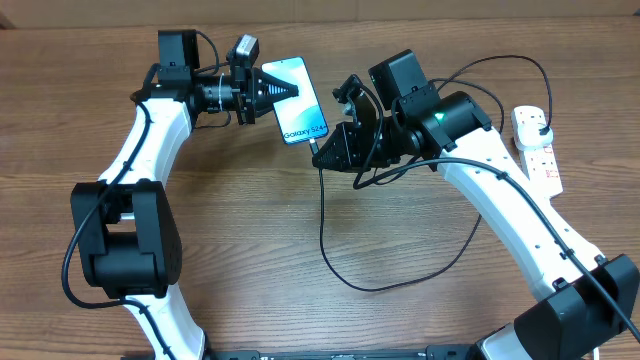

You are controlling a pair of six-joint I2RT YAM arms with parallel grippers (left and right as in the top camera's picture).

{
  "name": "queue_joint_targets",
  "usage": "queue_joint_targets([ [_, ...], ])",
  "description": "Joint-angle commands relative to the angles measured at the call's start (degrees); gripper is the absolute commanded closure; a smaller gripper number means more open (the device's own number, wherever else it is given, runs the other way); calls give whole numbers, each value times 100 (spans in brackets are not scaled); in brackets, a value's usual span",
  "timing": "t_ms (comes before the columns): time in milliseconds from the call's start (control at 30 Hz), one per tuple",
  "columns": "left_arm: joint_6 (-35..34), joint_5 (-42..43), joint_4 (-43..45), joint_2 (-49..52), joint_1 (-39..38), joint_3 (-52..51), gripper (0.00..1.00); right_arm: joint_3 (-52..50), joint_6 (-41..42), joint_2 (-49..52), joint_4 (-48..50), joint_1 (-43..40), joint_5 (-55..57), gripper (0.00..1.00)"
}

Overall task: Plug charger to phone and switch on socket
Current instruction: 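Push the USB-C plug up into the phone's port with the right gripper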

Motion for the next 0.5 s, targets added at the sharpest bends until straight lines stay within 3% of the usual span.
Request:
queue_joint_targets([
  [0, -87, 138, 28, 2, -50, 85, 96, -26, 42, 37, 17, 24, 35, 96],
  [467, -92, 35, 31, 2, -120, 85, 96, -26, 46, 37, -4, 24, 35, 96],
])
